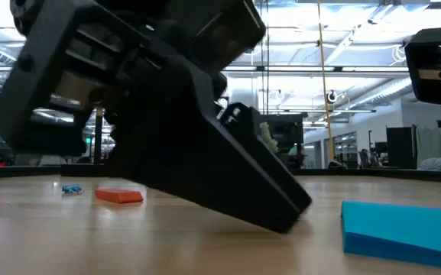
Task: Pick and place office supplies into organizer
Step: Put the sticky notes into the desk organizer
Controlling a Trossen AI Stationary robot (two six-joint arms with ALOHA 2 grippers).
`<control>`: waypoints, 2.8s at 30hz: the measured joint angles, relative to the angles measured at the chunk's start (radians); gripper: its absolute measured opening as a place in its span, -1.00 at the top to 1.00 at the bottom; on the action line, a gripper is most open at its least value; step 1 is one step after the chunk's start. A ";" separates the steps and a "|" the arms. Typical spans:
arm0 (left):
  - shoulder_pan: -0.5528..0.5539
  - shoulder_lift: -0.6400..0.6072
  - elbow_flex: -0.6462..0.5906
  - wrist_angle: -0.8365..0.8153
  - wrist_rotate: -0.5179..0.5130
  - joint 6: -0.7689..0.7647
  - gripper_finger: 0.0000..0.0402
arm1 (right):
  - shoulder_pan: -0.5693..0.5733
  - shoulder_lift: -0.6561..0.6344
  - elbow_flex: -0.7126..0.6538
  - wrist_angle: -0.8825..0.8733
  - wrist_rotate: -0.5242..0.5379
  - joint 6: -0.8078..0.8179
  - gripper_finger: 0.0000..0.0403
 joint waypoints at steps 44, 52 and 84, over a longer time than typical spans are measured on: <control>0.010 0.070 0.124 -0.053 0.048 0.006 -0.21 | -0.004 0.002 0.000 0.027 0.056 -0.077 0.65; 0.010 0.071 0.122 0.005 0.046 0.006 -0.21 | -0.039 0.002 0.000 0.029 0.097 -0.103 0.65; 0.017 0.056 0.201 -0.063 0.041 -0.068 -0.21 | -0.068 0.000 -0.001 -0.042 0.081 -0.306 0.65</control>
